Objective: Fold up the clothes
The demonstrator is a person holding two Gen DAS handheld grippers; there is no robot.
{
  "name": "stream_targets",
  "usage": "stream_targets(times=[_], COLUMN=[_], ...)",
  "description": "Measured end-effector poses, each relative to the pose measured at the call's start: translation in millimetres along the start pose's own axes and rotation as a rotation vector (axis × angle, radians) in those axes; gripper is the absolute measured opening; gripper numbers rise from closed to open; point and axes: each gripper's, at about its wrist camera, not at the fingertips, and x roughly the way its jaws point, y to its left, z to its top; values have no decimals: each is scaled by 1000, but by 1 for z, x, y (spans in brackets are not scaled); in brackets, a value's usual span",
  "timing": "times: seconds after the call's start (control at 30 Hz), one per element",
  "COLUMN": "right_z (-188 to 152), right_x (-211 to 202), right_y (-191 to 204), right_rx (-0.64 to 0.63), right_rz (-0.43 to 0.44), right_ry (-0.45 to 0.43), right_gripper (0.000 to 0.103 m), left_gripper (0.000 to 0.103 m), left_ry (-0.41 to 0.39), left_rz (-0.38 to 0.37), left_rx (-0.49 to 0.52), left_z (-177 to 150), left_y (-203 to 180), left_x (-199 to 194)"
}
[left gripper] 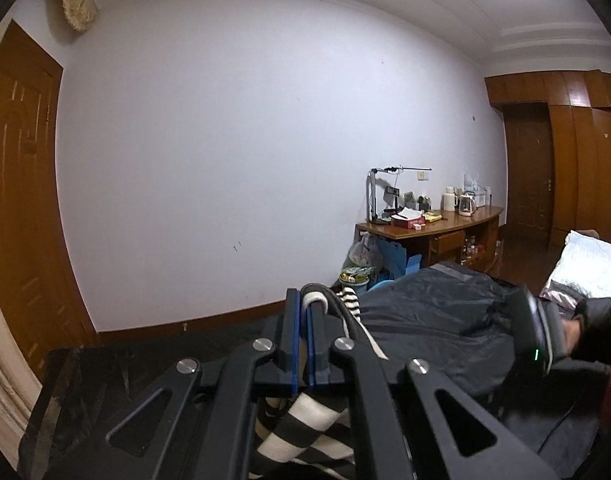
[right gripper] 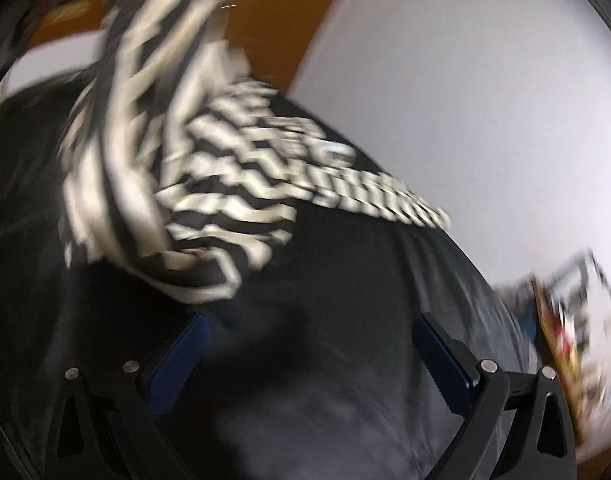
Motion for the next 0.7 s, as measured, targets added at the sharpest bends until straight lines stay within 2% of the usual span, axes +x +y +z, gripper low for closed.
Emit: stream_targets(times=[0.17, 0.23, 0.3, 0.33, 0.37, 0.4, 0.47, 0.53, 0.7], right_z=[20, 27, 34, 39, 42, 44, 45, 47, 51], right_x=[14, 23, 34, 40, 45, 48, 46, 32, -45], right_y=[34, 43, 46, 45, 43, 40, 32, 15, -47], right_rx=[-141, -163, -155, -135, -114, -94, -51, 22, 289], right_rz=[62, 82, 107, 119, 124, 120, 83, 6, -221], right_ry=[-35, -38, -26, -17, -9, -1, -16, -67, -292], right_gripper=[103, 94, 58, 51, 30, 26, 21, 16, 14], left_gripper=[3, 3, 3, 3, 3, 3, 3, 3, 3], left_ry=[-5, -7, -12, -13, -15, -14, -14, -15, -42], left_rz=[-2, -5, -3, -1, 2, 5, 12, 21, 9], left_rx=[10, 5, -4, -7, -11, -17, -26, -39, -99], left_z=[5, 6, 8, 7, 6, 5, 2, 0, 0], left_y=[-1, -1, 2, 3, 4, 5, 8, 12, 22], left_x=[2, 2, 2, 0, -1, -2, -5, -7, -20])
